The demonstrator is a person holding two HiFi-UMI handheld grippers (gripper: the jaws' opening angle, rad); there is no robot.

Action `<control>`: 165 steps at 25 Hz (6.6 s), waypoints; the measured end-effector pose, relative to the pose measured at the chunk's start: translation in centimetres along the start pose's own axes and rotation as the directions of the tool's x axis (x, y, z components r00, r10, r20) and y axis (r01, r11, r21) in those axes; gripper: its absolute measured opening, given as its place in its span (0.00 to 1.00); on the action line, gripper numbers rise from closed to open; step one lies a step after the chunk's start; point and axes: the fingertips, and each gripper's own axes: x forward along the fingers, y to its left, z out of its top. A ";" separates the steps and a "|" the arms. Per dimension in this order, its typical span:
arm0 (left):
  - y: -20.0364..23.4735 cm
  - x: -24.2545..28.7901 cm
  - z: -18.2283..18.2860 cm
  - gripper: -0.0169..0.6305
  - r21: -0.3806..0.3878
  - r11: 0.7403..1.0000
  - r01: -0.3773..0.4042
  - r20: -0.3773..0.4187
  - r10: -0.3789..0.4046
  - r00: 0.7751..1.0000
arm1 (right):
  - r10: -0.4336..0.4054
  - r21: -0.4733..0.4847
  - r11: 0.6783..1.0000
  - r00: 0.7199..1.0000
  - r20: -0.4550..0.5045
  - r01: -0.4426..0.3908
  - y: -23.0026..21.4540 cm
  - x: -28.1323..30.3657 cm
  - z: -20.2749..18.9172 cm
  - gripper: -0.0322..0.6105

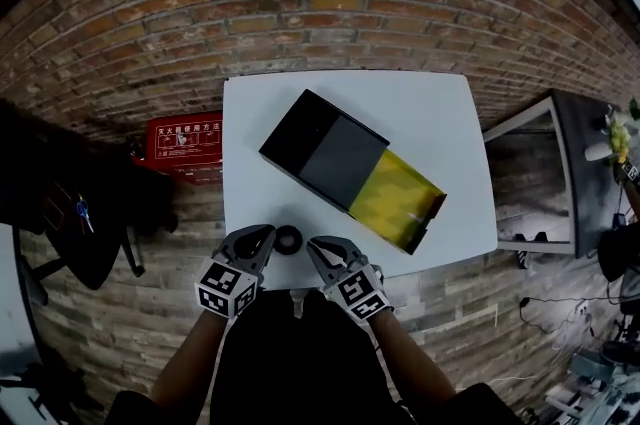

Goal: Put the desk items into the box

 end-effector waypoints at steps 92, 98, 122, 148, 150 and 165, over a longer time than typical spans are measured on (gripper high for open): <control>-10.6 13.2 5.7 0.05 0.167 0.935 0.313 -0.057 -0.308 0.950 | -0.430 0.230 0.871 0.900 -0.072 0.434 -15.9 -9.0 -4.1 0.59; -11.9 15.5 6.0 0.05 0.166 0.930 0.329 -0.066 -0.322 0.944 | -0.449 0.272 0.846 0.888 -0.101 0.459 -17.6 -9.1 -5.5 0.59; -10.6 19.4 7.8 0.05 0.158 0.954 0.254 -0.048 -0.250 0.967 | -0.472 0.308 0.800 0.857 -0.208 0.516 -25.3 -3.8 -7.6 0.59; -8.2 18.8 6.2 0.05 0.133 0.965 0.227 -0.081 -0.218 0.973 | -0.410 0.268 0.835 0.868 -0.281 0.481 -25.9 -1.1 -9.7 0.59; -8.2 18.6 6.3 0.05 0.136 0.965 0.226 -0.079 -0.217 0.973 | -0.407 0.264 0.839 0.871 -0.276 0.476 -25.9 -1.2 -9.4 0.59; -9.1 17.1 6.8 0.05 0.162 0.964 0.211 -0.062 -0.203 0.977 | -0.435 0.270 0.831 0.871 -0.229 0.486 -25.0 -4.1 -8.0 0.59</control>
